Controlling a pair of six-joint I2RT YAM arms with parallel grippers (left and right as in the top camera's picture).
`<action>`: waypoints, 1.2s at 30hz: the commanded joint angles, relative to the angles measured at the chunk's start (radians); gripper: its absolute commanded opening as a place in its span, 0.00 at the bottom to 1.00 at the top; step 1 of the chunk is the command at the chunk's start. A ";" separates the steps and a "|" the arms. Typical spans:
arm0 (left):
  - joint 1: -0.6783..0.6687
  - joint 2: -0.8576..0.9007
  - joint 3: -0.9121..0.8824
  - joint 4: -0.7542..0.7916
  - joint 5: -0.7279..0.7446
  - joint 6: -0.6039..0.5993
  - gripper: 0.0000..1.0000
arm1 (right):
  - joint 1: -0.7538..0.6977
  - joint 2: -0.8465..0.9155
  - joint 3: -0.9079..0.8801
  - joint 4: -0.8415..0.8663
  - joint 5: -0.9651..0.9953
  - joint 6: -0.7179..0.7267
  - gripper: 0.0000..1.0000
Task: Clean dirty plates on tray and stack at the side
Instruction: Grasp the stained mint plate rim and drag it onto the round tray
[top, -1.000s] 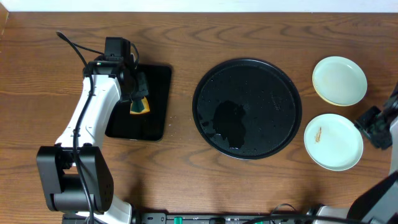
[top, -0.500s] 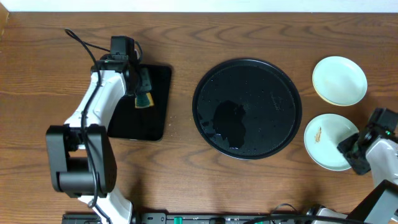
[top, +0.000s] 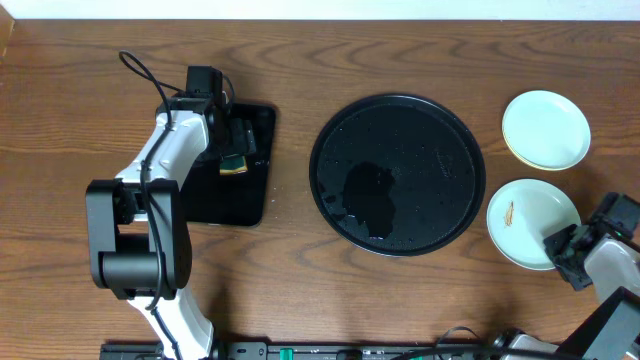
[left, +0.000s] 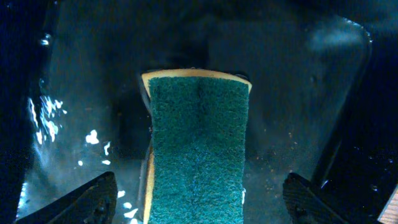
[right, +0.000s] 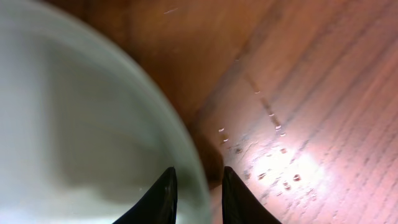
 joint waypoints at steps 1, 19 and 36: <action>0.002 0.005 -0.005 -0.002 -0.013 0.006 0.86 | -0.066 -0.011 -0.008 -0.002 -0.040 0.001 0.13; 0.002 0.005 -0.005 -0.002 -0.013 0.006 0.87 | -0.142 -0.408 0.206 -0.101 -0.542 -0.084 0.01; 0.002 0.005 -0.005 -0.002 -0.013 0.006 0.87 | 0.661 -0.089 0.205 0.127 -0.254 -0.093 0.01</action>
